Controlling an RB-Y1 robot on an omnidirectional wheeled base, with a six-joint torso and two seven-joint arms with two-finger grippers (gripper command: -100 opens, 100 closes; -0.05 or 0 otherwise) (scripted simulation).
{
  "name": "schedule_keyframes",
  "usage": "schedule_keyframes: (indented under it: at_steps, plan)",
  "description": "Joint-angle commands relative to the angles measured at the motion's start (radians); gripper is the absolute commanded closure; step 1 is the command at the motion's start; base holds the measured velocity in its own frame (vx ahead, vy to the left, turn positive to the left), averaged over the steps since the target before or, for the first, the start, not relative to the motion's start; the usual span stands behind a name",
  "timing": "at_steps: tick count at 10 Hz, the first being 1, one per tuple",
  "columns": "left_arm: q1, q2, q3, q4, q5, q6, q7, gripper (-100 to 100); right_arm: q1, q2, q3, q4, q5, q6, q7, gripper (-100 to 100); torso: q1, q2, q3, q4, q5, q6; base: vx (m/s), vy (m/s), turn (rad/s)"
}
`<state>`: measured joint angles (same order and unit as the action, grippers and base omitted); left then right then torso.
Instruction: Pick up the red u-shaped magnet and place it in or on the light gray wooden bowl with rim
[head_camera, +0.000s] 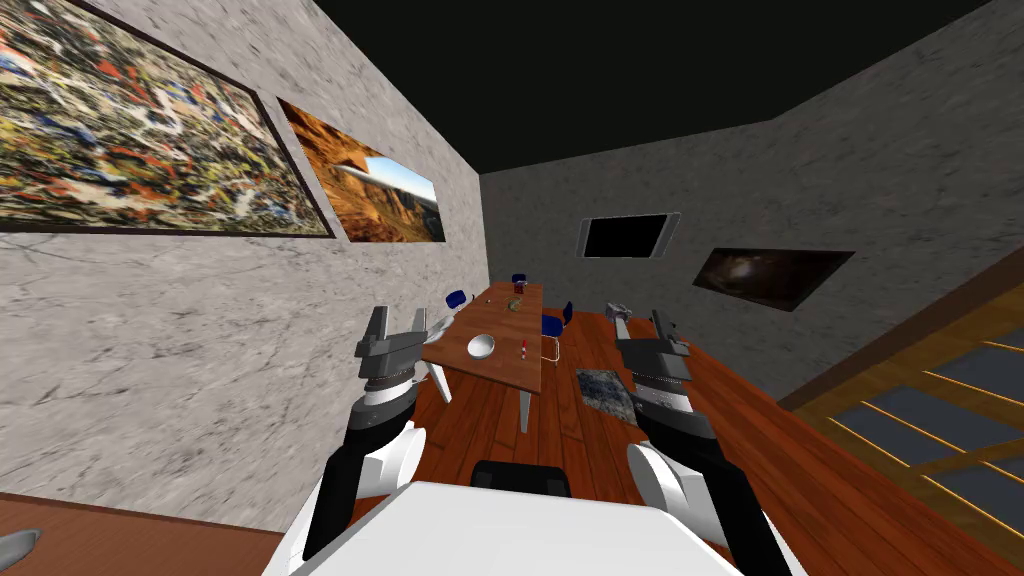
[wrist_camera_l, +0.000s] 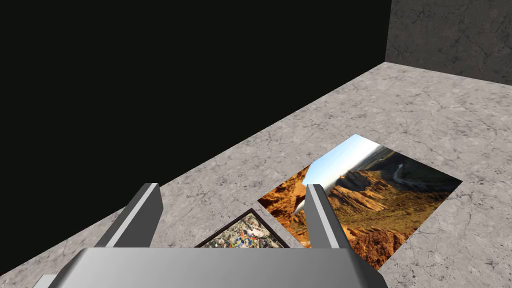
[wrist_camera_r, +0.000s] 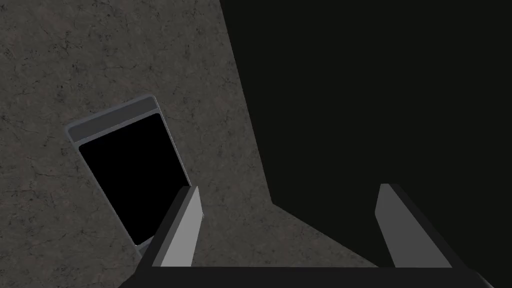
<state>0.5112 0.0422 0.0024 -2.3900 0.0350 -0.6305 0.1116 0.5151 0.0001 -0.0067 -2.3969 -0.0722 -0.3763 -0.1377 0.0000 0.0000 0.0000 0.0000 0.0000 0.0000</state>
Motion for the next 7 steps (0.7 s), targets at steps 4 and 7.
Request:
schedule_keyframes:
  at_steps: [4,7]
  plan:
    - [0.0,0.0,0.0,0.0,0.0,0.0,0.0,0,0.022,-0.092,-0.006,0.064,0.119,0.097,-0.012,-100,0.0,0.003,0.002,0.001,0.0,-0.001,-0.05,0.007,0.22]
    - [0.0,0.0,0.0,0.0,0.0,0.0,0.0,0,0.034,-0.117,-0.011,0.11,0.2,0.161,-0.021,-100,0.001,0.004,0.002,0.001,0.0,-0.001,-0.059,0.014,0.24]
